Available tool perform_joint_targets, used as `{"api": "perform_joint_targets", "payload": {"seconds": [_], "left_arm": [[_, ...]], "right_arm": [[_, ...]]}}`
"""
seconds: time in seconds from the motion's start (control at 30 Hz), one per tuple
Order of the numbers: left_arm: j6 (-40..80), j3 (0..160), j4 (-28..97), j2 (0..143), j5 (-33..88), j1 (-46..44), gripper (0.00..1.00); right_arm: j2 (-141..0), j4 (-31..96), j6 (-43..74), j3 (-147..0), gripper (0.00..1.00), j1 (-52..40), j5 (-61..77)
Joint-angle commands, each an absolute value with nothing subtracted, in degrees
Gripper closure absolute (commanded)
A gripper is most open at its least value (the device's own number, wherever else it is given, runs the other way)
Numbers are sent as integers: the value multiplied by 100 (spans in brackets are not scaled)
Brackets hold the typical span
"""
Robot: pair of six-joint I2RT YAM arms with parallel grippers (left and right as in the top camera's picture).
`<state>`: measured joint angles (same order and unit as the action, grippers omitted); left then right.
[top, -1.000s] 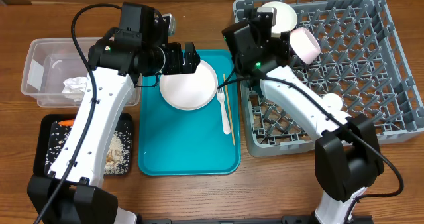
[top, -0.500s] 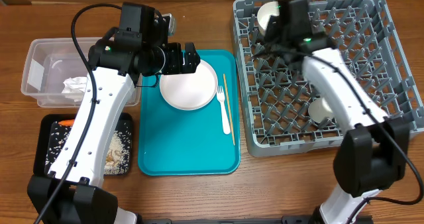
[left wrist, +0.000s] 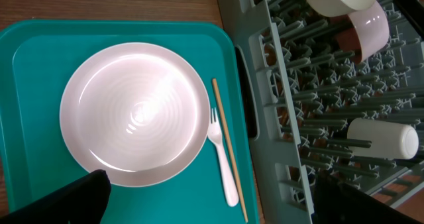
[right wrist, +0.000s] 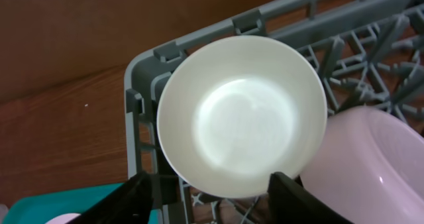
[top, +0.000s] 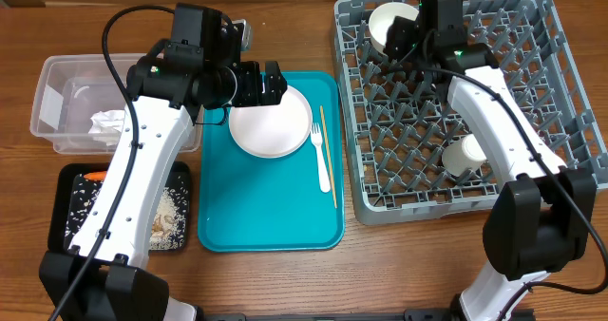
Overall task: Sort waste into correct bins and load items into the dishwasher
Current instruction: 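Carry the white bowl to the rack's back-left corner and set it down, then open the right gripper and release the white bowl in the rack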
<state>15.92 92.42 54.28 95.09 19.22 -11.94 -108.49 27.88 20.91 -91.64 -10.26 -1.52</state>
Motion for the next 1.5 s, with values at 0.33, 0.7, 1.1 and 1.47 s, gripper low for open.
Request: {"api": "perform_joint_targets", "payload": {"seconds": [0.33, 0.7, 1.1, 1.47], "left_arm": [[1520, 9397, 5419, 9384, 1885, -1164, 0], [1520, 9397, 5417, 9384, 1885, -1164, 0], [1520, 9397, 5417, 9384, 1885, -1164, 0], [1520, 9397, 5419, 9384, 1885, -1164, 0]], "right_arm": [[-10704, 2287, 2049, -9295, 37, -563, -75], [-11312, 1929, 1909, -9297, 36, -377, -91], [-11834, 1715, 1911, -9297, 47, -377, 16], [-11874, 1787, 1909, -9297, 72, -377, 14]]}}
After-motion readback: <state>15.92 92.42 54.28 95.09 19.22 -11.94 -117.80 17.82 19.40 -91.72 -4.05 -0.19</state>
